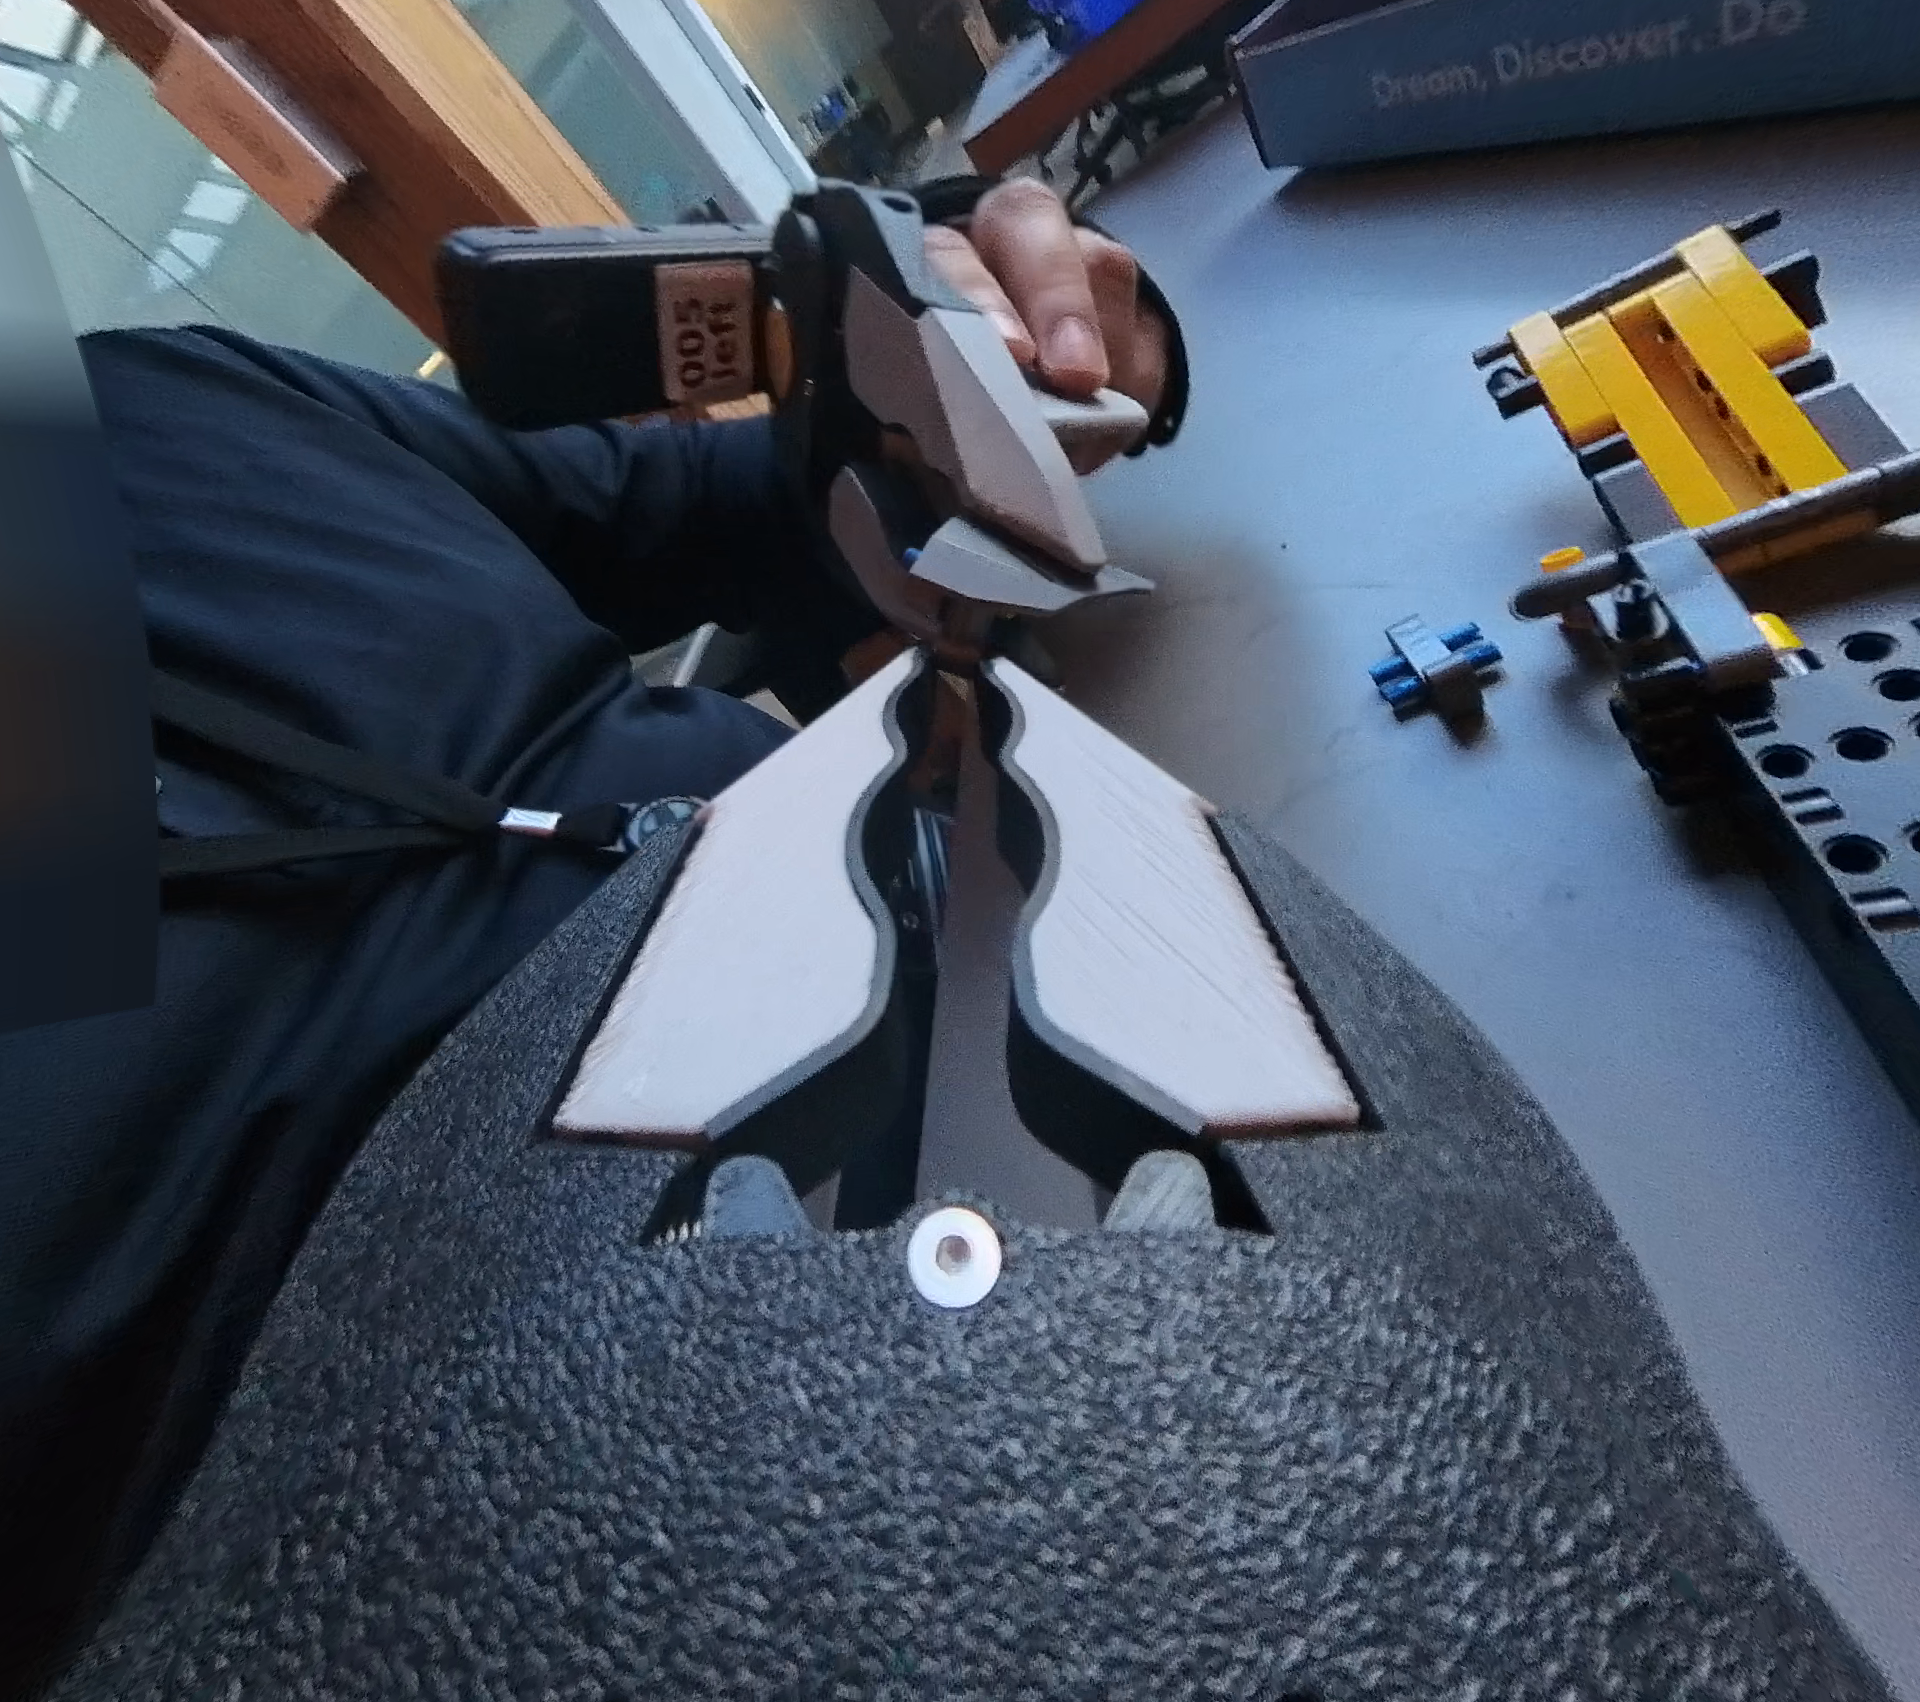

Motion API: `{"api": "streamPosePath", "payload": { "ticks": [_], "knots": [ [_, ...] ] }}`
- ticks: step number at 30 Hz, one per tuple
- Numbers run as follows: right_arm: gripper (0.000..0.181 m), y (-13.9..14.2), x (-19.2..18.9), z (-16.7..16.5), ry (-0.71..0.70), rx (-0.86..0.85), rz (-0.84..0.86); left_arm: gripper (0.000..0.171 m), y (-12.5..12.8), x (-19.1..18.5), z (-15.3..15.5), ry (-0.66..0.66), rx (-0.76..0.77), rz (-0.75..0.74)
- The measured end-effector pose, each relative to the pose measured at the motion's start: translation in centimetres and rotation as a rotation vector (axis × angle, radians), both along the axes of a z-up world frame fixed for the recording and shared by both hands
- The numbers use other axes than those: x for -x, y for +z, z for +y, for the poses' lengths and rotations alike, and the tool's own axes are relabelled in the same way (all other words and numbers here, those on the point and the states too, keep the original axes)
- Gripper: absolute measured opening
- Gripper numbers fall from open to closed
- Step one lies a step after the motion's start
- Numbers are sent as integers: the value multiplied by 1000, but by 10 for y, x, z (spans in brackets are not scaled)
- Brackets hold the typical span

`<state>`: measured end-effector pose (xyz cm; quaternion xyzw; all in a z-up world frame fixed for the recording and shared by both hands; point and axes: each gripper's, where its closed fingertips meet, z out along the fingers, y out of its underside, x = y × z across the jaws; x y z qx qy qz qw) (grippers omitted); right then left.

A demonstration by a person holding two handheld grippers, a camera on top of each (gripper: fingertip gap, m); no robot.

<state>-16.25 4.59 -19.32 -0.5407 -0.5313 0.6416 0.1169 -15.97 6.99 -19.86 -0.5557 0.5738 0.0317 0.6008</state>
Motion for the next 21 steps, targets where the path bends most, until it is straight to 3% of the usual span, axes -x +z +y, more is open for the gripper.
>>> {"api": "streamPosePath", "payload": {
  "ticks": [9, 17, 21],
  "knots": [
    [4, -17, 0, 6, -31, -105, -74, 16, -9, 4, 1, 50, -111, 202],
    [8, -21, 4, 13, -127, -263, -83, 15, -8, 11, 13, 235, -142, 182],
    [15, -12, 6, 15, -196, -218, -29, 15, -5, 8, 13, 270, -93, 96]
  ]
}}
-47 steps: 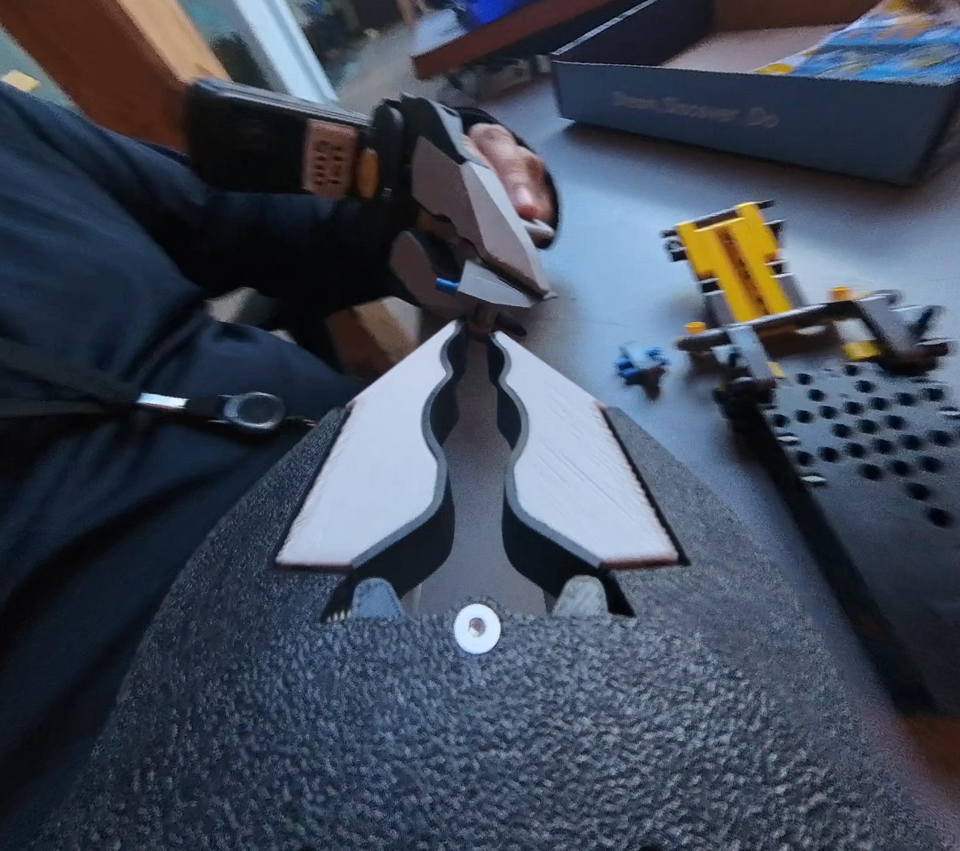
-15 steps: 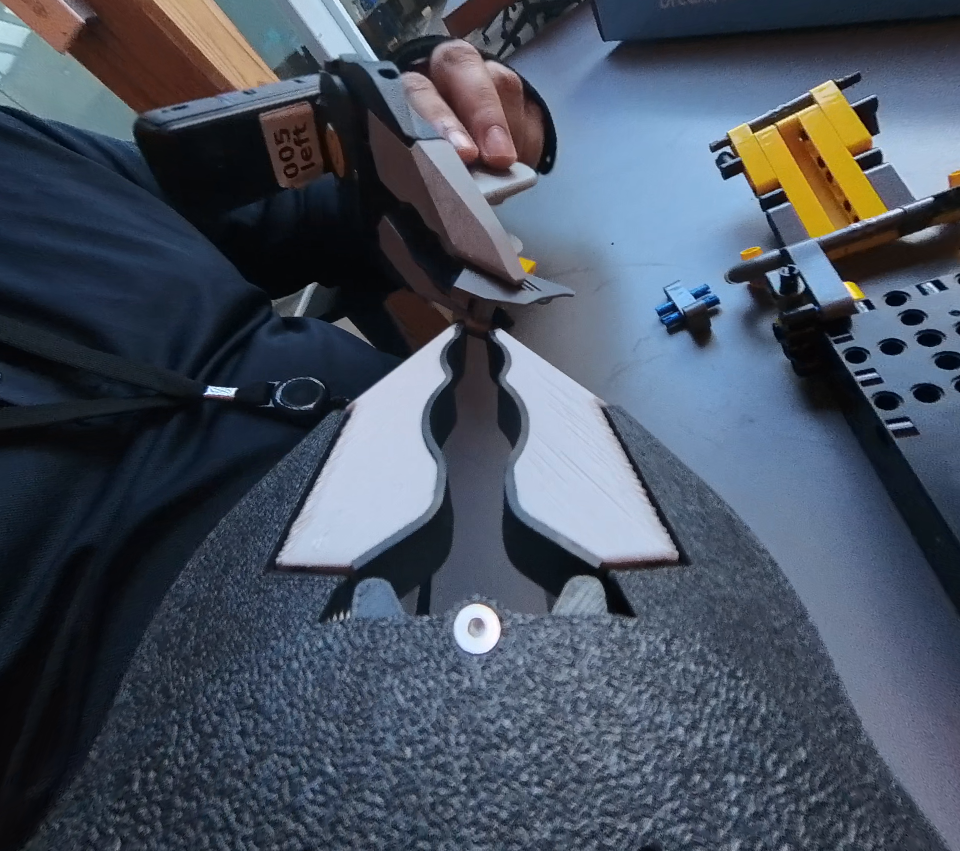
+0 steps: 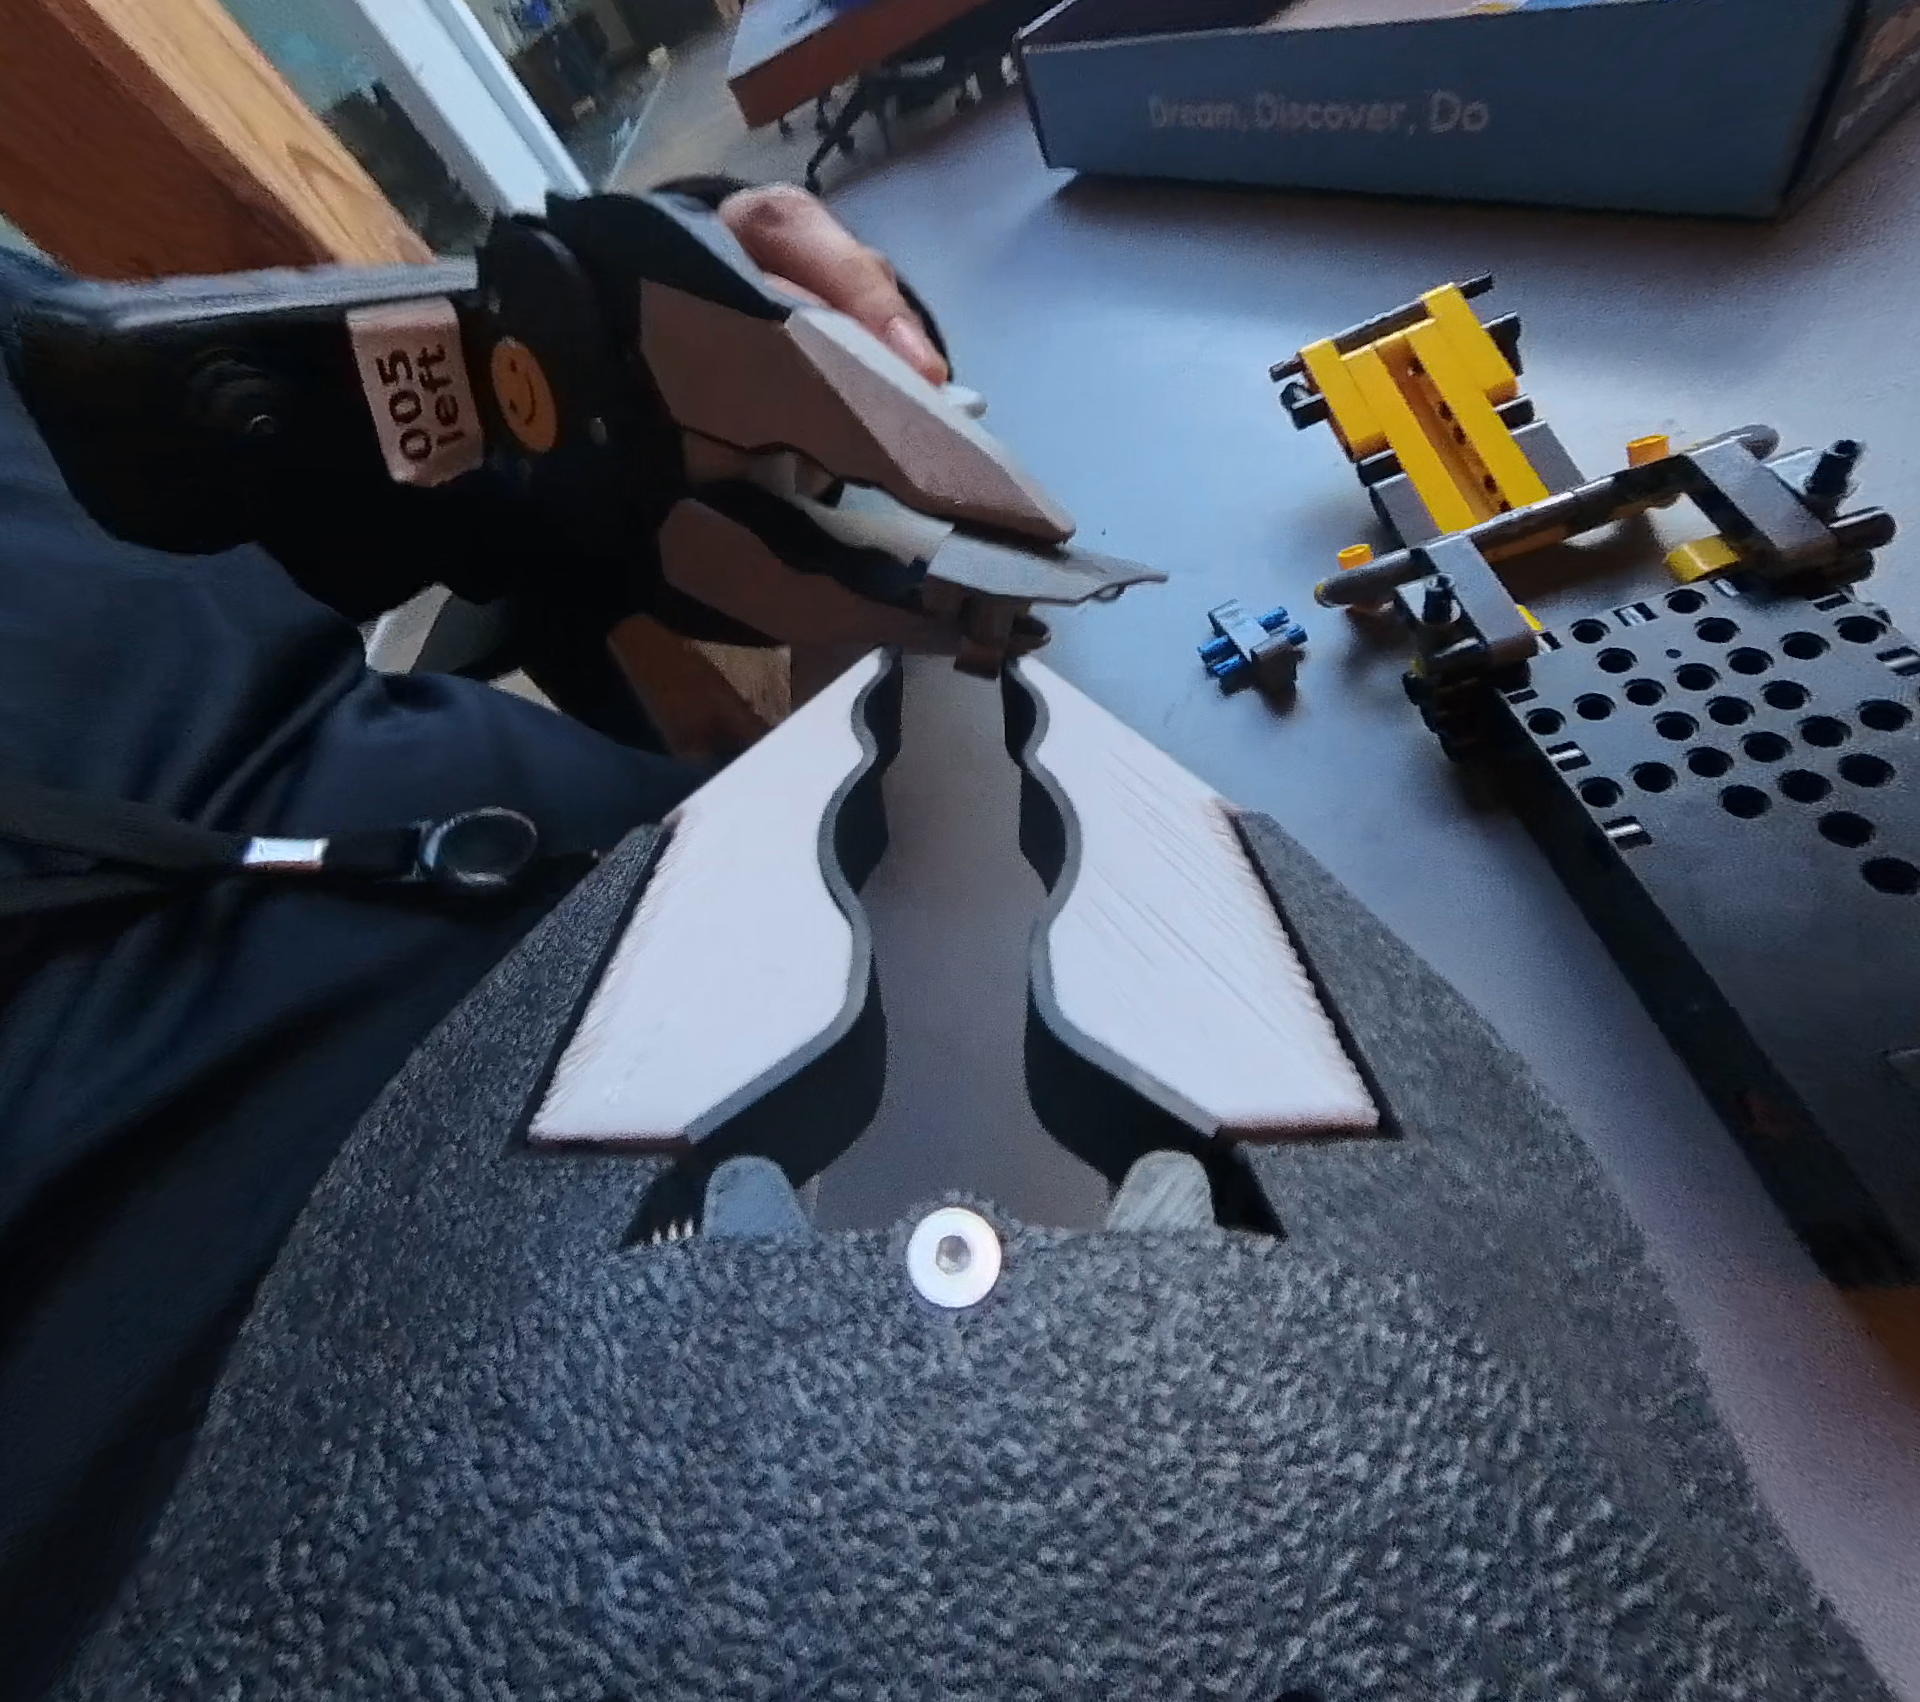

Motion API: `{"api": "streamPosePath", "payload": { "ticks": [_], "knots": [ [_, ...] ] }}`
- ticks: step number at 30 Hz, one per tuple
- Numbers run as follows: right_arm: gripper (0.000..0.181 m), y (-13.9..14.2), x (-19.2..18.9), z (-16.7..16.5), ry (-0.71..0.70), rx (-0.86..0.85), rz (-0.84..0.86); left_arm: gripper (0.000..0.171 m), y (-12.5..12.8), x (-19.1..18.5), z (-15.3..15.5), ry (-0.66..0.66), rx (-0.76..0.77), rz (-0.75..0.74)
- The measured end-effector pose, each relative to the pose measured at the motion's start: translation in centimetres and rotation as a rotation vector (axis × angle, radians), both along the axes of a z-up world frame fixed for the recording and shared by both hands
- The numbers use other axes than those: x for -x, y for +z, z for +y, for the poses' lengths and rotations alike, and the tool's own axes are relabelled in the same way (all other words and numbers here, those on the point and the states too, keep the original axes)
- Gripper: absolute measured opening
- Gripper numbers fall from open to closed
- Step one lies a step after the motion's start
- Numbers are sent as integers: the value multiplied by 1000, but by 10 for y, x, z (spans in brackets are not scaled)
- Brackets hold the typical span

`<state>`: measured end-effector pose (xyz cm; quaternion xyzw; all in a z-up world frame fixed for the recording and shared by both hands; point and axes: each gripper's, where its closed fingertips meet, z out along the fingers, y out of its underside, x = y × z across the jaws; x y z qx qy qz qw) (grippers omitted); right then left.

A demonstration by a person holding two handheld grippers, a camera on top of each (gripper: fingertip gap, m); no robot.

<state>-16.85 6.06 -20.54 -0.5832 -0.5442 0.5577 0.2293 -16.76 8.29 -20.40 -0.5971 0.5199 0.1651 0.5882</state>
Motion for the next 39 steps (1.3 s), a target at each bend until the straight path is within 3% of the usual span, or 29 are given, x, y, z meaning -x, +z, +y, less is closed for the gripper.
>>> {"api": "streamPosePath", "payload": {
  "ticks": [5, 13, 22, 39],
  "knots": [
    [8, 2, 2, 3, -45, 40, 18, 15, -1, 1, -3, 15, 16, -29],
    [6, -10, 7, -25, 67, 32, -63, 19, -22, -2, -16, -10, 81, -2],
    [5, -33, 5, -28, 16, -127, -193, 20, -43, -1, -21, 24, 127, 76],
    [4, -32, 0, -18, -6, -28, -200, 16, -38, 9, -13, 84, 83, 65]
  ]
}}
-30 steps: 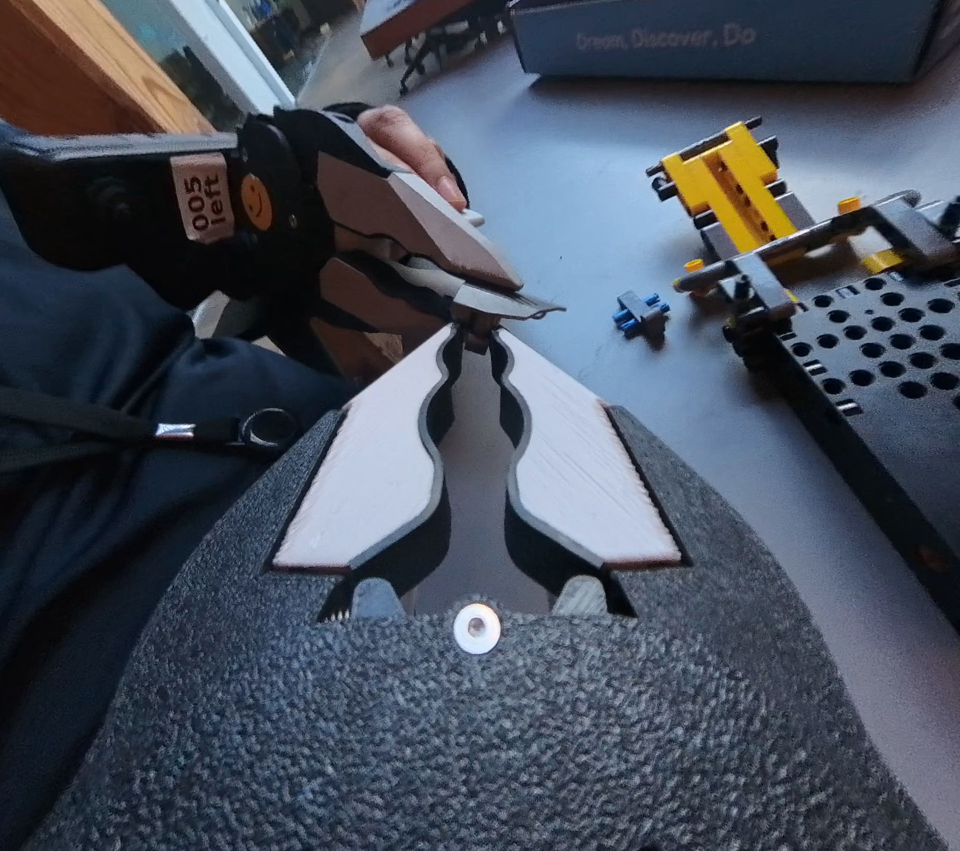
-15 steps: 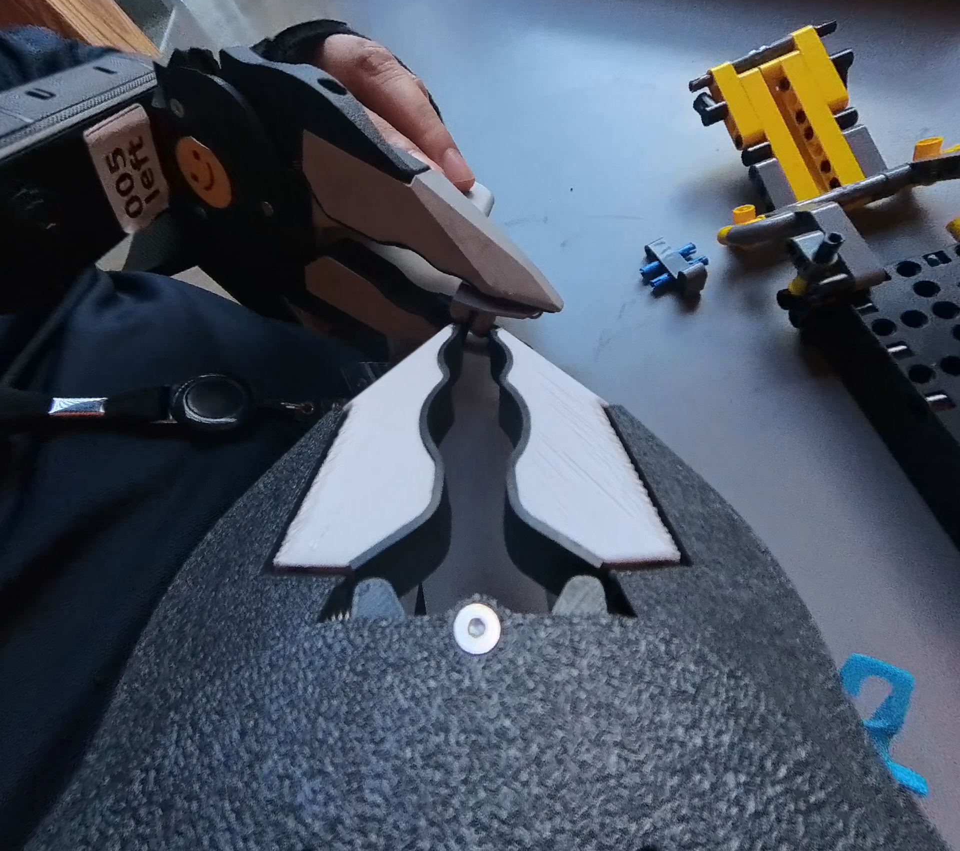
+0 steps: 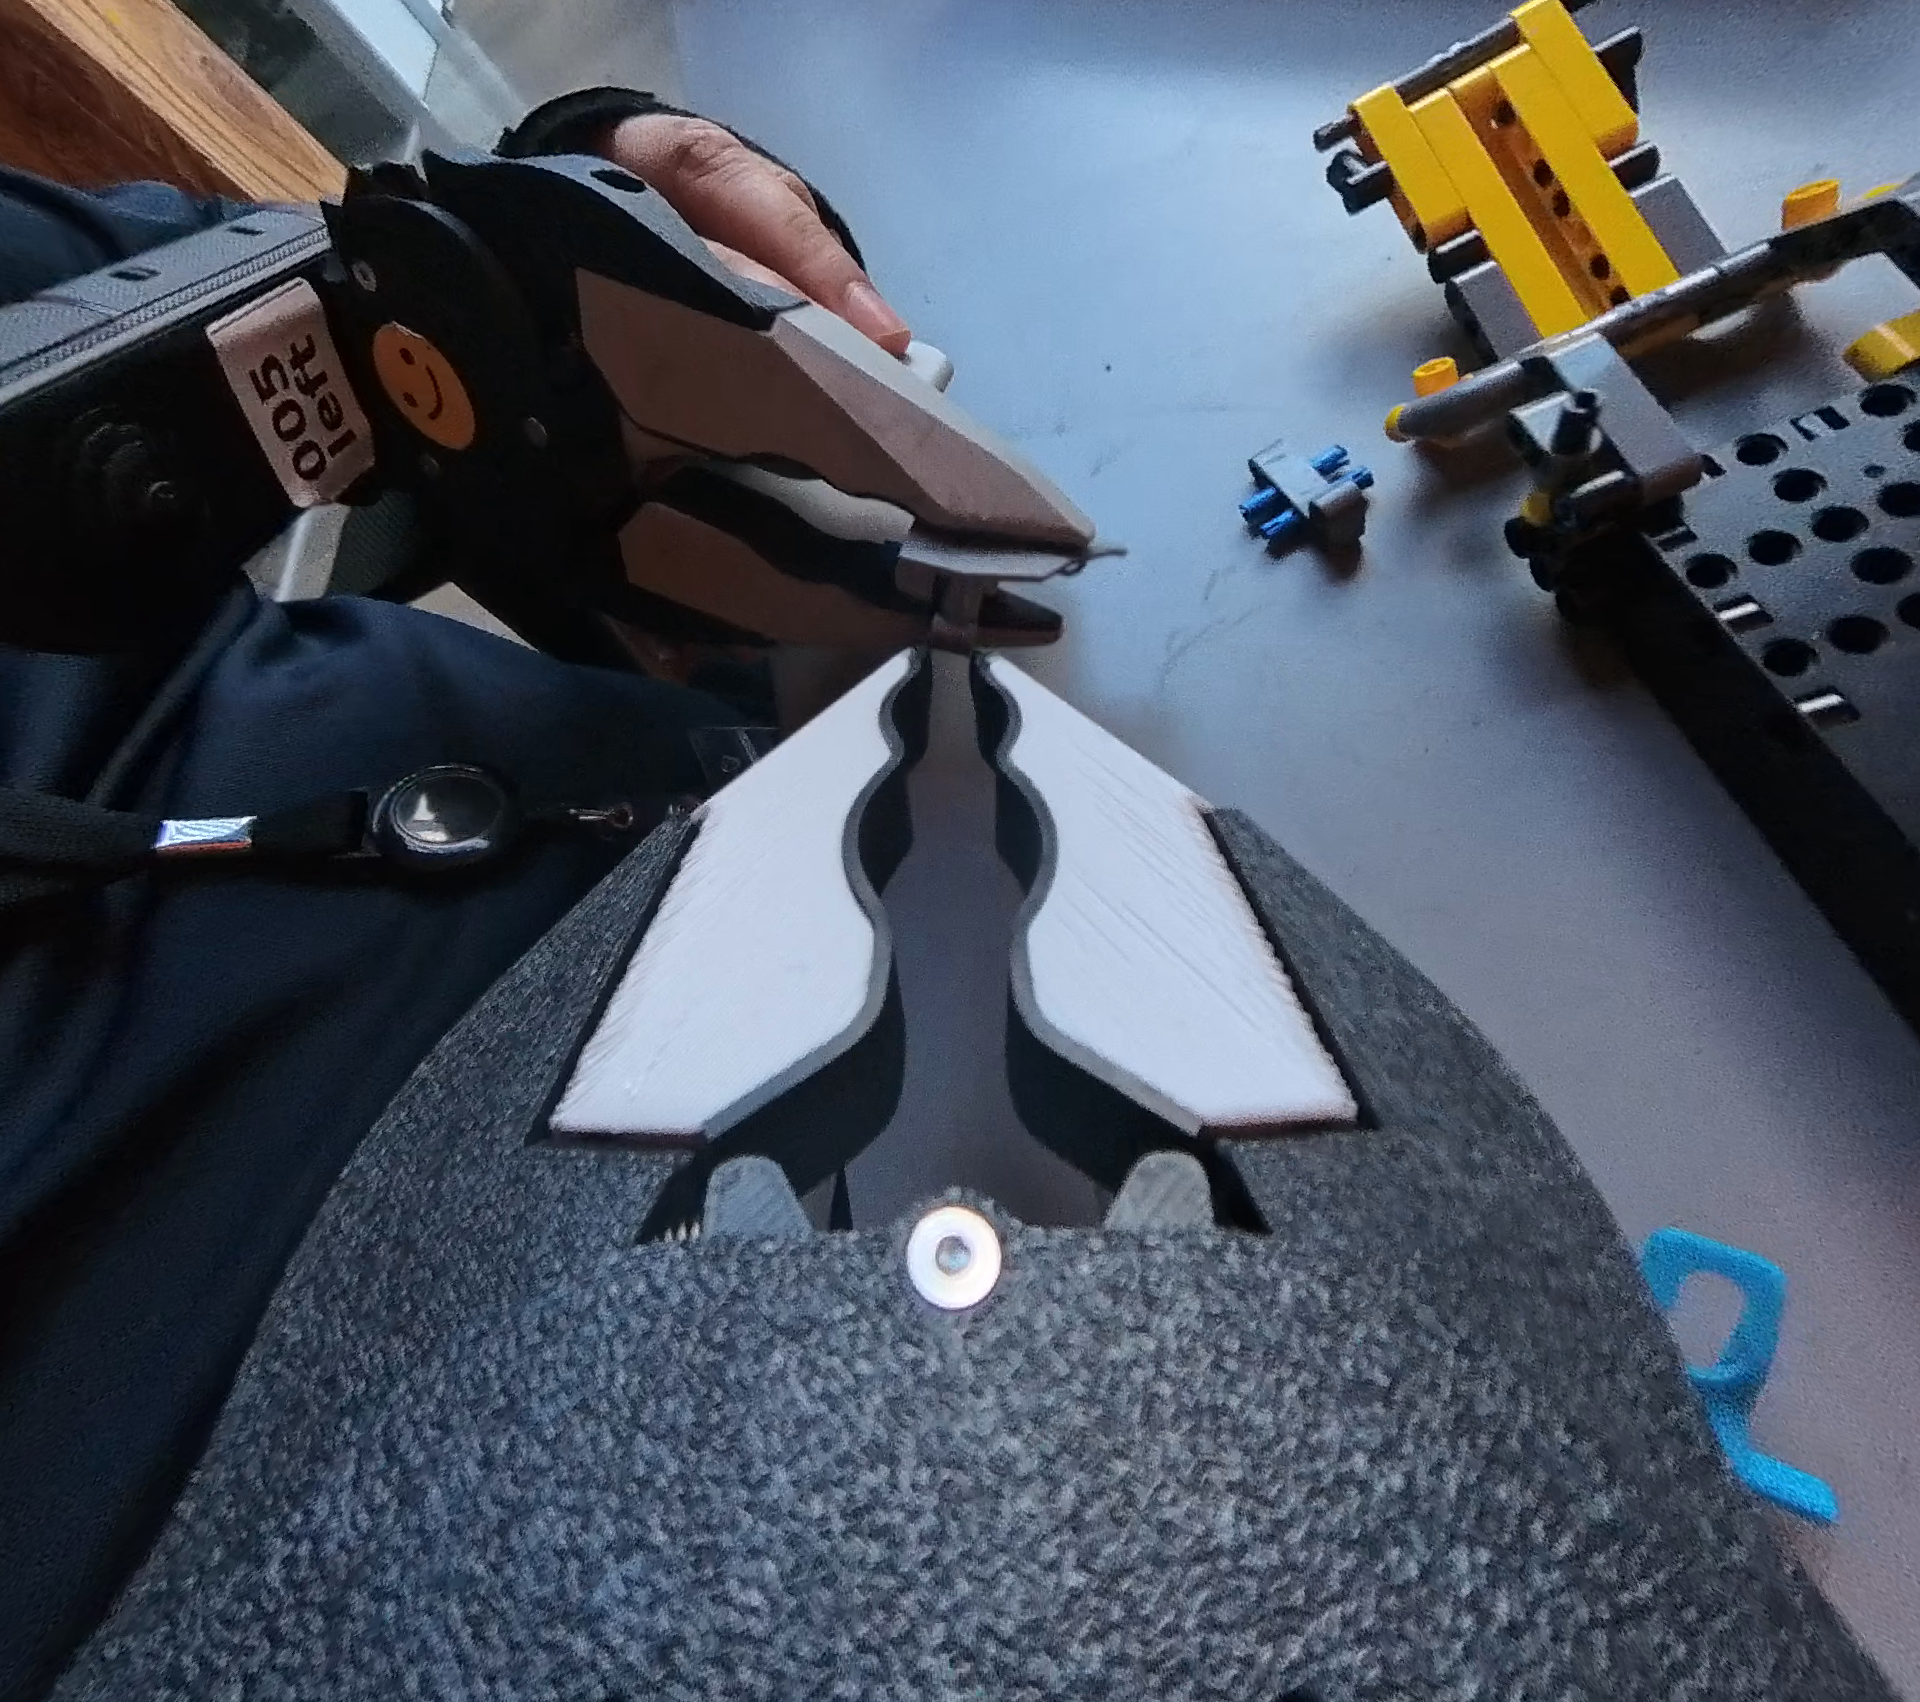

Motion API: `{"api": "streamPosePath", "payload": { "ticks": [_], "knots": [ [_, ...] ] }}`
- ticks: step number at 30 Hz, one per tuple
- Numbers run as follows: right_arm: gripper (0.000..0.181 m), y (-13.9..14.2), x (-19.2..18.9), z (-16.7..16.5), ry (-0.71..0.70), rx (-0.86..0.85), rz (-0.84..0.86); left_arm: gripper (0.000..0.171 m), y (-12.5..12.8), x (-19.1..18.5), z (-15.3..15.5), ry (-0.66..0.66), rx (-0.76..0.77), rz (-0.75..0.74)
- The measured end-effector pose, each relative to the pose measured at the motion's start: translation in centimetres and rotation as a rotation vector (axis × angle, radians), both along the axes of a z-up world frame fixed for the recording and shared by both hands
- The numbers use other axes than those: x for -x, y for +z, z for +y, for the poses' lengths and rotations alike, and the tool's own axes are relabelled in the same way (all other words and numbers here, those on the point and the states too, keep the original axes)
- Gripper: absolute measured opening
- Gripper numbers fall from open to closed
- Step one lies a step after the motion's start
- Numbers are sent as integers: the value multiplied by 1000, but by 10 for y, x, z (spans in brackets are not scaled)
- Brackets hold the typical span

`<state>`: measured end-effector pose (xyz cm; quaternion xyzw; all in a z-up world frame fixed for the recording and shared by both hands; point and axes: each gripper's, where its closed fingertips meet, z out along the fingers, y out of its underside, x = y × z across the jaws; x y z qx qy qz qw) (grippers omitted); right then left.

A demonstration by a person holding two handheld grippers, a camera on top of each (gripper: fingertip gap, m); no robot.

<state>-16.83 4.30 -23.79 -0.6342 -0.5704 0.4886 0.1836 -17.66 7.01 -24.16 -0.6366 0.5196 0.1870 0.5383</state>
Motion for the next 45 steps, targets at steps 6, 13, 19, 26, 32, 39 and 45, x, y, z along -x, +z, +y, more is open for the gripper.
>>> {"api": "streamPosePath", "payload": {
  "ticks": [6, 13, 19, 26, 32, 39, 45],
  "knots": [
    [1, 0, 0, 2, -17, -22, 1, 16, 1, 1, 1, 12, 15, -29],
    [11, 1, 2, 6, -42, -24, 6, 17, 1, -1, 2, 18, 24, -38],
    [11, 5, 5, 6, -59, 20, 32, 17, 1, -3, 2, 34, 32, -56],
    [6, 12, 8, 6, -75, 64, 73, 17, 6, -1, 5, 57, 34, -96],
    [7, 15, 10, 5, -80, 61, 94, 16, 9, 0, 7, 69, 29, -118],
    [5, 16, 12, 6, -94, 11, 103, 16, 11, 2, 8, 77, 7, -97],
    [4, 13, 12, 5, -87, -96, 93, 16, 10, 3, 7, 56, -12, -54]
  ]
}}
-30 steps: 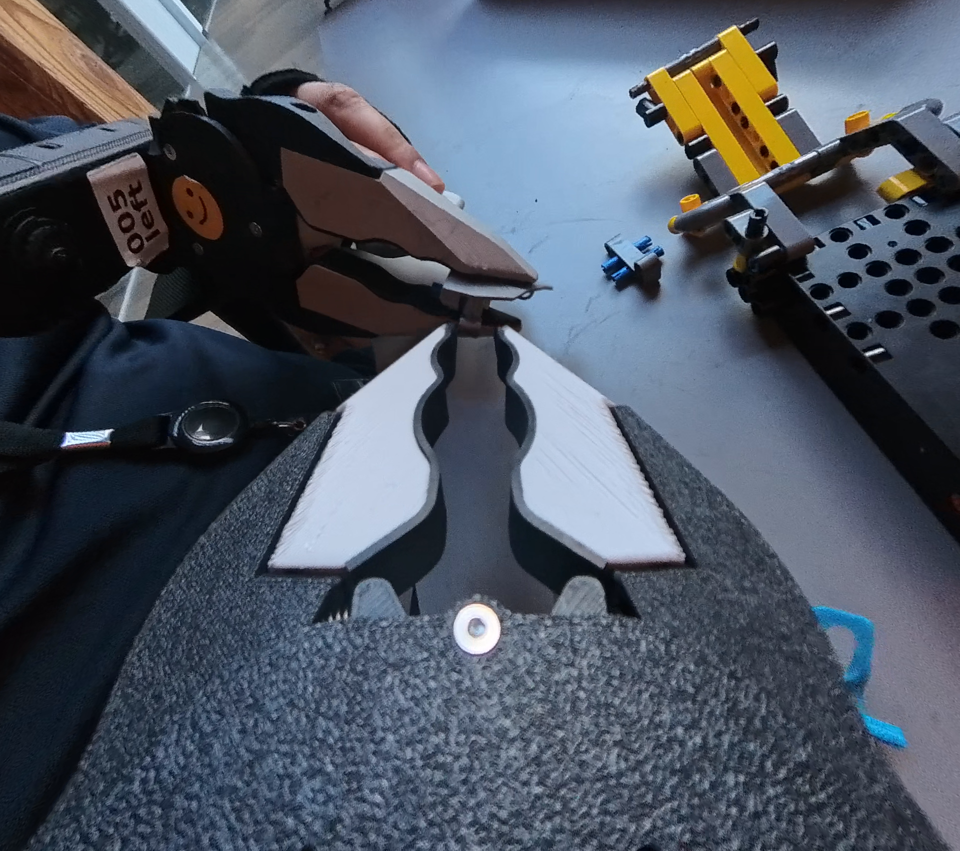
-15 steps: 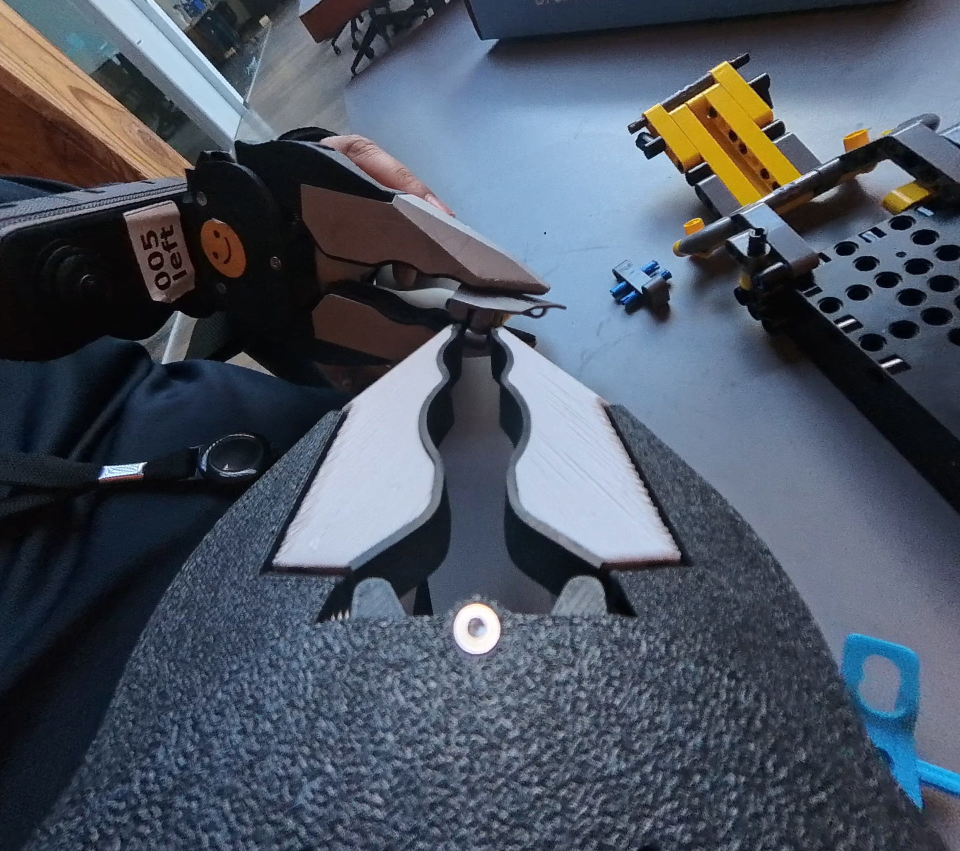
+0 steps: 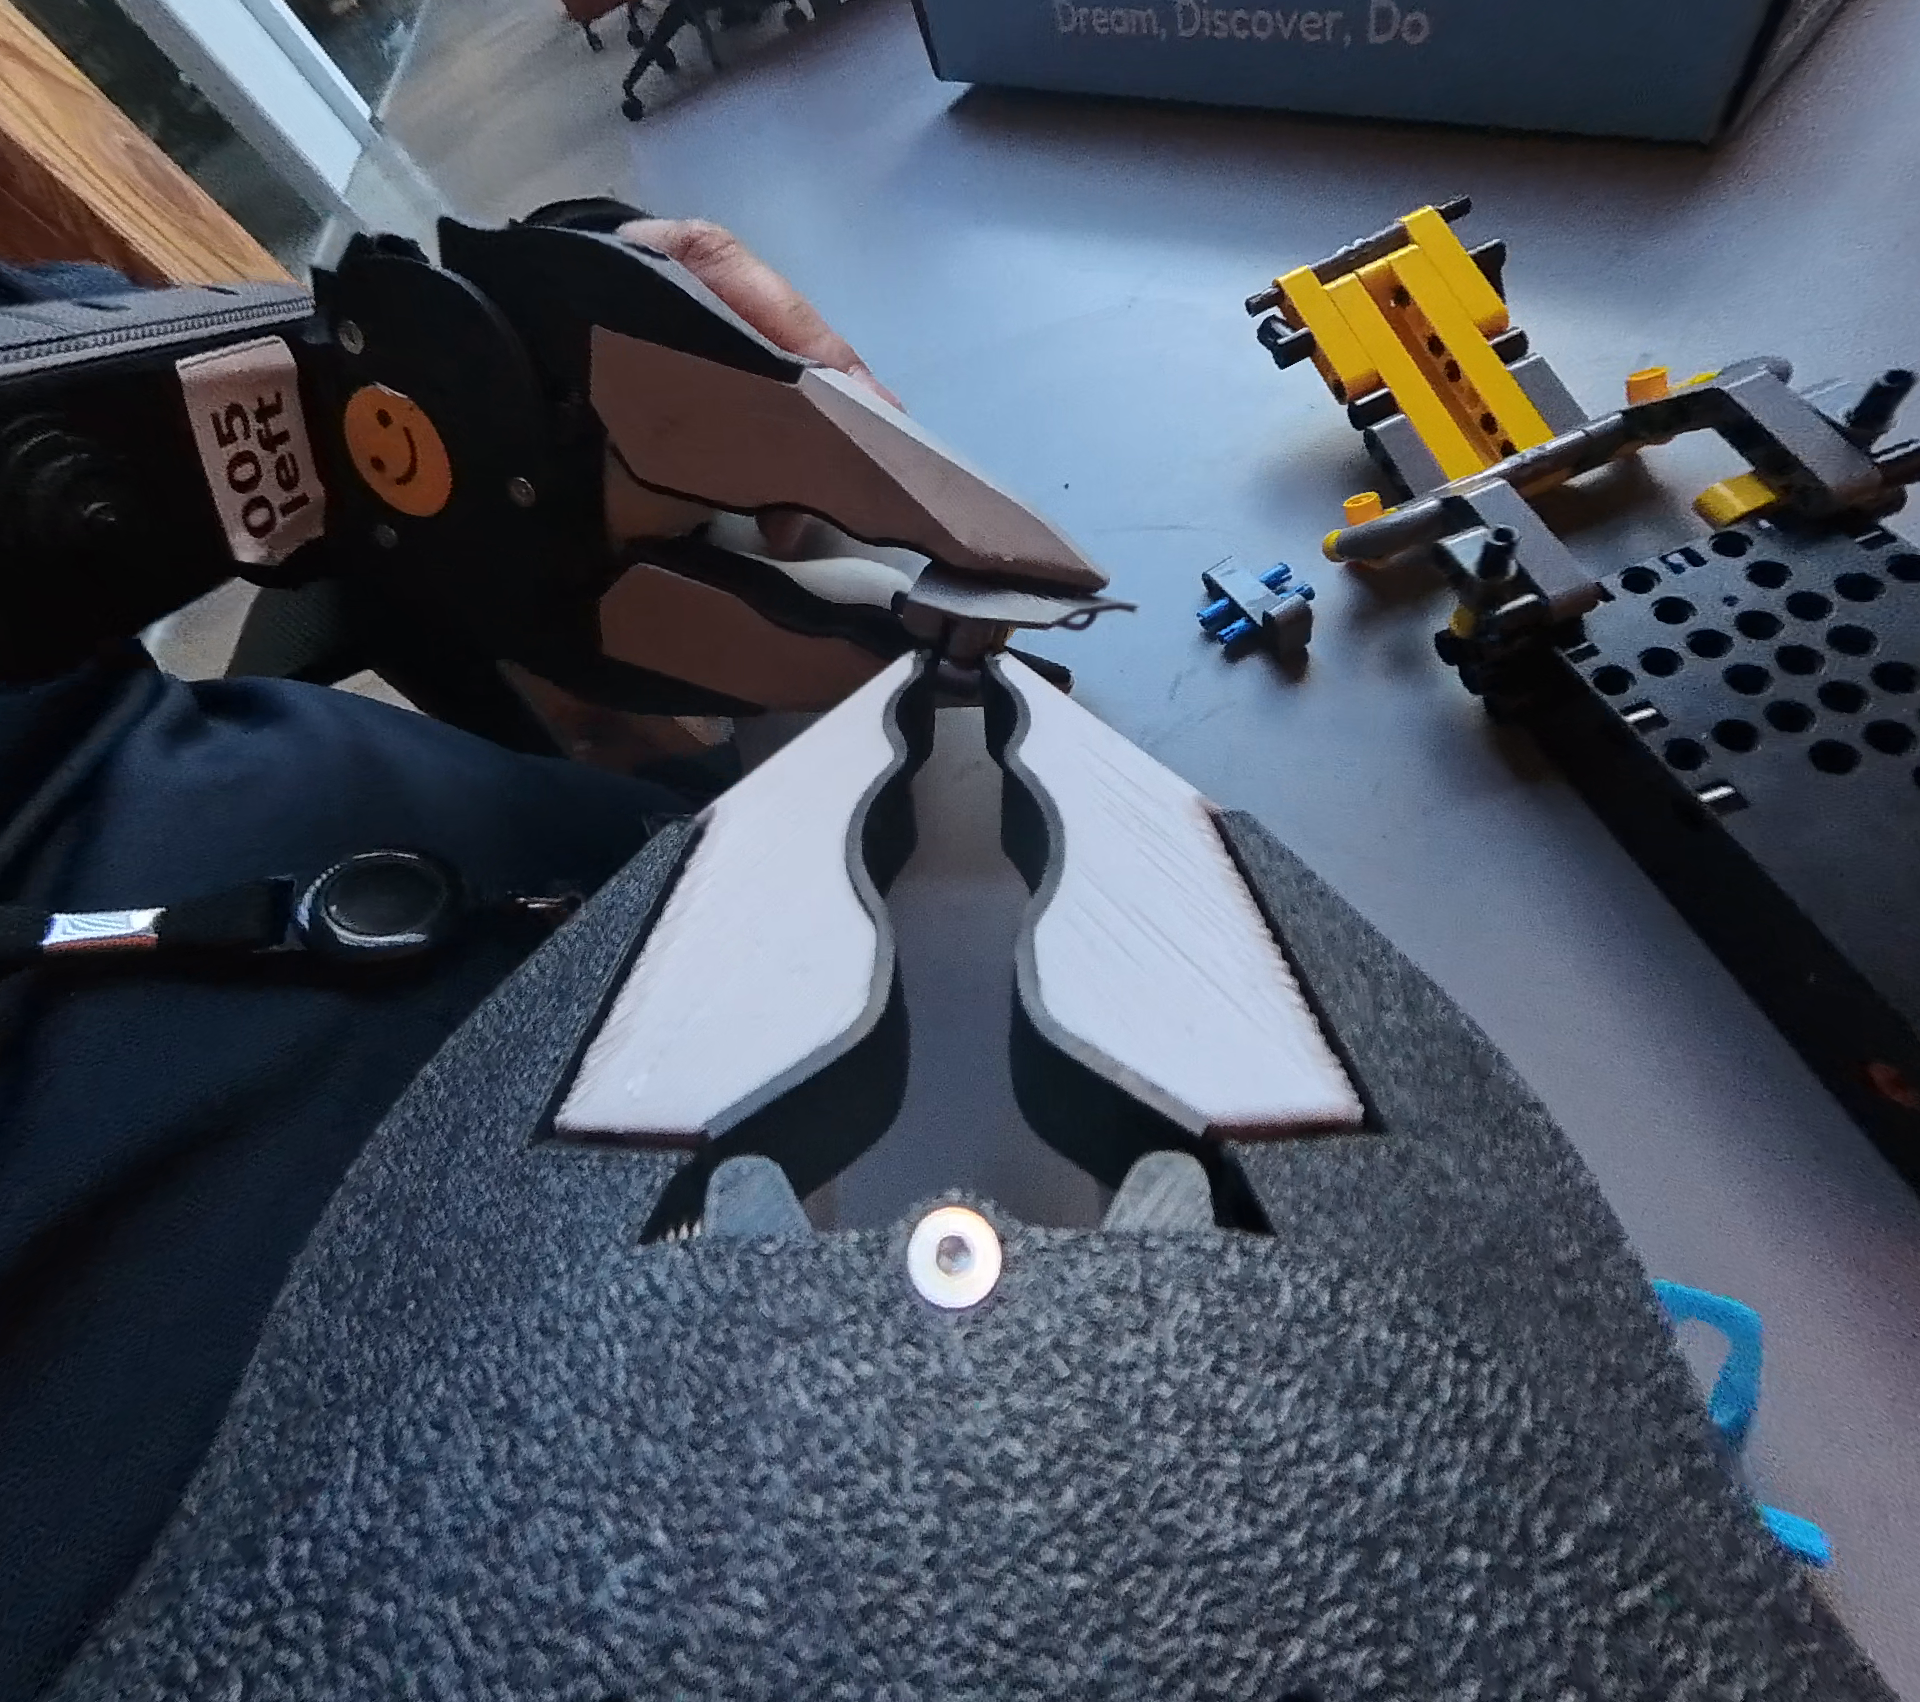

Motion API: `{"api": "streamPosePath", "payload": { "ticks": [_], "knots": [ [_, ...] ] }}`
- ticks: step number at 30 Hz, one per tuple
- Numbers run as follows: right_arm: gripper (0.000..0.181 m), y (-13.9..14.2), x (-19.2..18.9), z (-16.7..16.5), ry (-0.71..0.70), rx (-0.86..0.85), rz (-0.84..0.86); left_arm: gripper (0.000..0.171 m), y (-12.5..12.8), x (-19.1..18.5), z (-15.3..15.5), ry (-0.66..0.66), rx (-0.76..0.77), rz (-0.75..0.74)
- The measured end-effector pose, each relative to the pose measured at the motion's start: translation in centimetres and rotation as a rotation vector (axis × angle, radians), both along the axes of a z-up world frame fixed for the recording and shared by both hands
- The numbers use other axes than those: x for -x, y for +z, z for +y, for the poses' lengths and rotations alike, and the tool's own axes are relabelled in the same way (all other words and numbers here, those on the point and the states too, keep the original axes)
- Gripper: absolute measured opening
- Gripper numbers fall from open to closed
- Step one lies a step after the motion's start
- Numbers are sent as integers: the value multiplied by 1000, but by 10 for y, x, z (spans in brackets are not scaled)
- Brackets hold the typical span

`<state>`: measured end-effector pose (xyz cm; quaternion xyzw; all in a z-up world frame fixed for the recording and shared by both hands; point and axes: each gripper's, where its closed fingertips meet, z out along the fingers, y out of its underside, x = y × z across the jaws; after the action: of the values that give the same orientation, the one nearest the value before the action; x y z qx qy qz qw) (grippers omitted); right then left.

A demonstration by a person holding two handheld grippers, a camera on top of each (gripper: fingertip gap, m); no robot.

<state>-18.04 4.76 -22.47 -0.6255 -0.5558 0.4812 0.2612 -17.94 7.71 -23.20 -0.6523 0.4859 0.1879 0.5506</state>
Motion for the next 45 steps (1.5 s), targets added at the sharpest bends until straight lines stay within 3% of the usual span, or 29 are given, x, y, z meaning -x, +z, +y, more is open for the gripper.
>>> {"api": "streamPosePath", "payload": {
  "ticks": [8, 12, 18, 24, 30, 37, 45],
  "knots": [
    [5, -11, -1, 4, 6, -231, -60, 16, -5, 3, 1, -6, -37, 139],
    [6, -11, 1, 6, -7, -337, -53, 15, -5, 5, 2, 27, -19, 124],
    [6, -1, 0, 3, 3, -265, -1, 15, 4, 3, 0, 40, -55, 77],
    [4, 15, 2, 1, 5, -73, 96, 15, 22, 4, 0, 26, -155, 108],
    [3, 24, 6, 4, -48, -105, 157, 14, 28, 7, 3, 68, -130, 52],
    [4, -38, 6, 10, 65, -372, -273, 15, -23, 13, 8, 33, 10, 212],
    [4, -51, 10, 16, 124, -349, -384, 16, -31, 21, 13, 90, 36, 269]
  ]
}}
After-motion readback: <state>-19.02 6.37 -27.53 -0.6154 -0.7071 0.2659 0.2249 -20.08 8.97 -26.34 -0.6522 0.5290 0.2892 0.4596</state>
